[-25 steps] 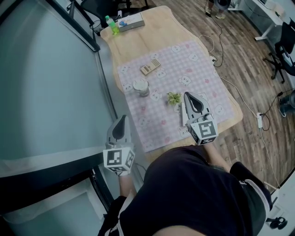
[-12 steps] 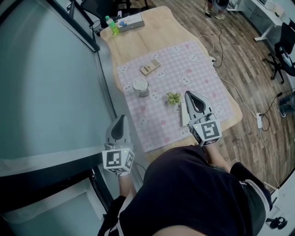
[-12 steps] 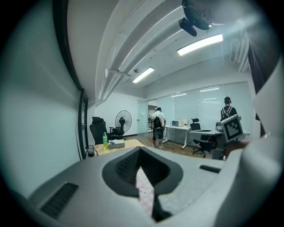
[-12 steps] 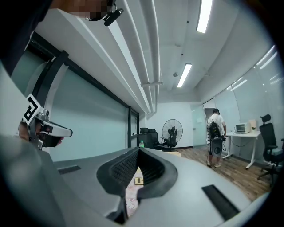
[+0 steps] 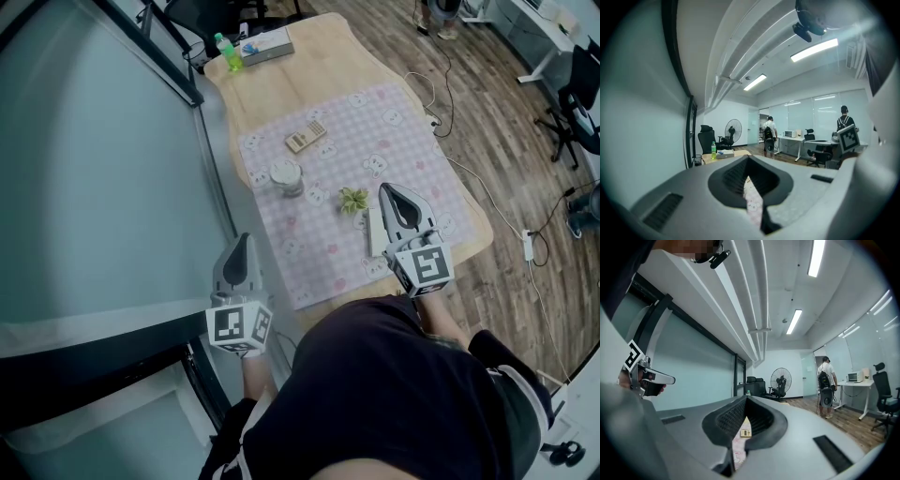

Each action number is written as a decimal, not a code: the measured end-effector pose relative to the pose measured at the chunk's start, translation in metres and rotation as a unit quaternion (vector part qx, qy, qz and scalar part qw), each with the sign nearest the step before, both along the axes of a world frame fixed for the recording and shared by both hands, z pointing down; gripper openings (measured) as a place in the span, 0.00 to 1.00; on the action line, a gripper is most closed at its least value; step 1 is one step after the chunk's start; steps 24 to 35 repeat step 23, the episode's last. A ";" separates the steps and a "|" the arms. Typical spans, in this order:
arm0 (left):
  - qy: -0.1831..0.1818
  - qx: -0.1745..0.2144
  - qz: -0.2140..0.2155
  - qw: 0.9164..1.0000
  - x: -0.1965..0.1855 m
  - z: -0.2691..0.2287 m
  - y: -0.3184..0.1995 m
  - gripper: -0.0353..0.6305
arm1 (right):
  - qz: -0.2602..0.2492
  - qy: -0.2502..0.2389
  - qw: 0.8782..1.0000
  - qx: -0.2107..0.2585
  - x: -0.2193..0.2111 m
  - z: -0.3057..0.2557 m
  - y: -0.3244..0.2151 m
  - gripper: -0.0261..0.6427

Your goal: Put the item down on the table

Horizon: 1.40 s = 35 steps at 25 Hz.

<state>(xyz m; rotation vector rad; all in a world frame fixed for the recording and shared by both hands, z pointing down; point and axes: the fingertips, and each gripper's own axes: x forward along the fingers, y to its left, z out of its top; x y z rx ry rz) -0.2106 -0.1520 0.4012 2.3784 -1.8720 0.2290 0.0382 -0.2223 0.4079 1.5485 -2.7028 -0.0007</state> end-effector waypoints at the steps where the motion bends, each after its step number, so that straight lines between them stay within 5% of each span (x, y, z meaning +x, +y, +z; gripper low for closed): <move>1: 0.001 0.001 -0.001 1.000 -0.001 -0.001 0.000 0.05 | 0.000 0.000 1.000 0.001 0.000 -0.002 0.000 0.06; 35: 0.006 0.008 0.002 1.000 0.010 -0.008 -0.006 0.05 | -0.038 -0.036 0.998 -0.019 0.020 -0.006 -0.019 0.06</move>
